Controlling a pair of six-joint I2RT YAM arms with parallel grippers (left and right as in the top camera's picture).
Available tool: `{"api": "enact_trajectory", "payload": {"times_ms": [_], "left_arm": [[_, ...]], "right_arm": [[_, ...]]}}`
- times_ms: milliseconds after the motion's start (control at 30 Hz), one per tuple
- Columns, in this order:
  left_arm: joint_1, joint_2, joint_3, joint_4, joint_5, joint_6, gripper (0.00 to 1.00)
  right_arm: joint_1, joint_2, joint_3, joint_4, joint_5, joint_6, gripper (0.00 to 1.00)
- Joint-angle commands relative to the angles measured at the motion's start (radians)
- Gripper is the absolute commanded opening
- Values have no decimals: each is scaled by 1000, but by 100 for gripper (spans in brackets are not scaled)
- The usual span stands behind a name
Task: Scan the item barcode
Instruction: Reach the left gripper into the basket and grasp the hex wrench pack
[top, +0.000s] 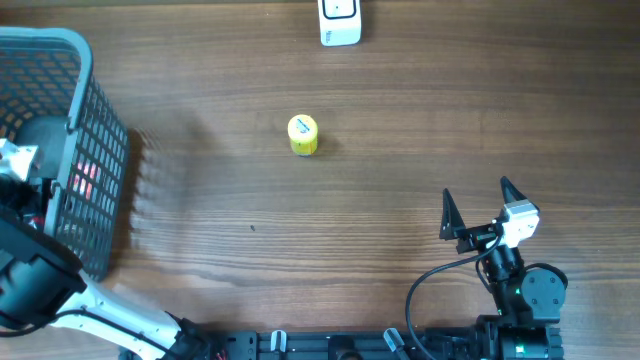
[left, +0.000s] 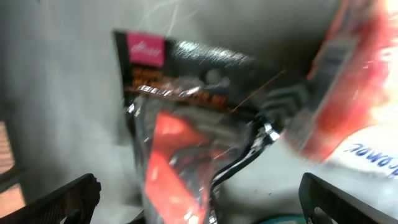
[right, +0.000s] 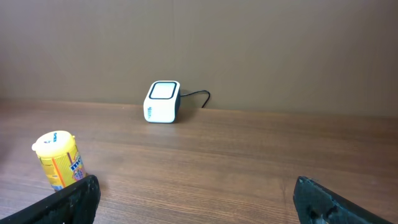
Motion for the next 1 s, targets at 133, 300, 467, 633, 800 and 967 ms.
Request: {"api": "enact_trajectory", "payload": {"times_ms": [133, 300, 467, 633, 800, 967], "left_arm": [[47, 5, -6, -16, -34, 32, 88], [55, 6, -8, -3, -13, 55, 70], [55, 24, -8, 15, 44, 54, 82], [54, 68, -8, 15, 46, 52, 78], [54, 83, -8, 34, 50, 50, 53], [54, 82, -8, 37, 61, 50, 33]], "right_arm": [[4, -2, -1, 6, -12, -5, 100], [4, -2, -1, 6, -12, -4, 100], [4, -2, -1, 6, -12, -5, 100], [4, -2, -1, 6, -13, -5, 100], [4, -2, -1, 6, -12, -5, 100], [4, -3, -1, 6, -13, -5, 100]]}}
